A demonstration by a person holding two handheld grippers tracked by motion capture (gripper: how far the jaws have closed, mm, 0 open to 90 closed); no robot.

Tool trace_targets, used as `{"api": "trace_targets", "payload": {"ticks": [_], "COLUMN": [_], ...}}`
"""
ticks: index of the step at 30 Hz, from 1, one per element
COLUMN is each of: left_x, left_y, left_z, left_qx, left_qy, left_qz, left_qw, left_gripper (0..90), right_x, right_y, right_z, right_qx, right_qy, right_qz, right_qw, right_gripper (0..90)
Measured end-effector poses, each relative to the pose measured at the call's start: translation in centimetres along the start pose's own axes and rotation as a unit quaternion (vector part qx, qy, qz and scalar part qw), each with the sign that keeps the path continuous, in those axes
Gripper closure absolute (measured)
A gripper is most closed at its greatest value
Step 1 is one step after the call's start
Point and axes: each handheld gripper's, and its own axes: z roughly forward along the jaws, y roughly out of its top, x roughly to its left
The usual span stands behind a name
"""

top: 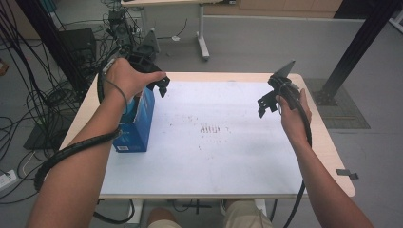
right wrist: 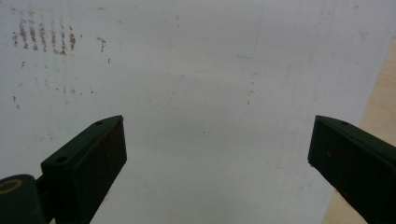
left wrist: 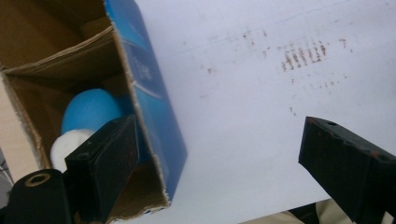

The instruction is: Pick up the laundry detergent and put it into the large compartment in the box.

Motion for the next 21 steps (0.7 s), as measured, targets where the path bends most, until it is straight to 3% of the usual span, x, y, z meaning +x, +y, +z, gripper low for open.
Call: {"api": "trace_targets", "payload": {"ticks": [12, 21], "left_x": [-2.5, -3.4], "left_y": [0.8, 1.0], "left_z": [0.2, 0.6], "left_qx": [0.000, -0.003], "left_qy": [-0.016, -0.029], "left_qz": [0.033, 0.038], "left_qw": [0.9993, 0.9988], "left_gripper": [9.9, 9.2], "right_x": [0.2, -0.1], "right_y": [-0.1, -0.2], "right_z": [-0.5, -0.5], "right_qx": [-0.004, -0.004], "right_qy": [0.000, 0.000], "right_qz": [-0.003, -0.001], "right_qw": [1.0000, 1.0000], "right_gripper": [4.4, 4.4]}}
